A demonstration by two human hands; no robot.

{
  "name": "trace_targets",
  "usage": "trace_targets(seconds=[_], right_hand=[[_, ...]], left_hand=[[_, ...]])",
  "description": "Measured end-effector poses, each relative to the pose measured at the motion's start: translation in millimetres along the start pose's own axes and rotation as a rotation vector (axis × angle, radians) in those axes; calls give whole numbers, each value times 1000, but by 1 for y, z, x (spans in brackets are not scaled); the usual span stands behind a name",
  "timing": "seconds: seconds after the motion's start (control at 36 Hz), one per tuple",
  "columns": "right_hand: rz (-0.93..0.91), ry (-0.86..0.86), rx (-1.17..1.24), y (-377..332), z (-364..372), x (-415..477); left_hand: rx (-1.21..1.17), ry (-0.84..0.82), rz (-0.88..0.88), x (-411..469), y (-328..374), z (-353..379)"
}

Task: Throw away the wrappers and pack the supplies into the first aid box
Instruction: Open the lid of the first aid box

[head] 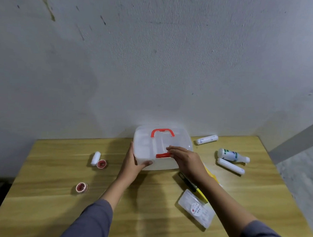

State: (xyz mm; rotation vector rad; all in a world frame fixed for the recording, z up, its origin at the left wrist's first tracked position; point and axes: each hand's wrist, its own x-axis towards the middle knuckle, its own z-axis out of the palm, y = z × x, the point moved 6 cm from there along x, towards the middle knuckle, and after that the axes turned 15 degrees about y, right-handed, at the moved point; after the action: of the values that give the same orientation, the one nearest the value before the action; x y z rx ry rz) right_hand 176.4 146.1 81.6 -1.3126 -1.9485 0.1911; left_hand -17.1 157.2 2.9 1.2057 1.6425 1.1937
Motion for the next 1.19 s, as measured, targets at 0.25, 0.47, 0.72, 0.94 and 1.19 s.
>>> trace_targets(seconds=[0.25,0.47,0.72,0.94,1.19], right_hand=[[25,16,65,-9,-8,19],[19,154,142,-14,-32,66],[110,249,76,1,-41,118],[184,290,25,17,-32,126],[287,374,183,18,-37,142]], left_hand=[[-21,-4,-8,0,-3,-1],[49,-47,29,1,-5,-1],[47,-87,80,2,0,8],[5,-78,63,-1,-4,9],[3,-124,21,-16,-11,1]])
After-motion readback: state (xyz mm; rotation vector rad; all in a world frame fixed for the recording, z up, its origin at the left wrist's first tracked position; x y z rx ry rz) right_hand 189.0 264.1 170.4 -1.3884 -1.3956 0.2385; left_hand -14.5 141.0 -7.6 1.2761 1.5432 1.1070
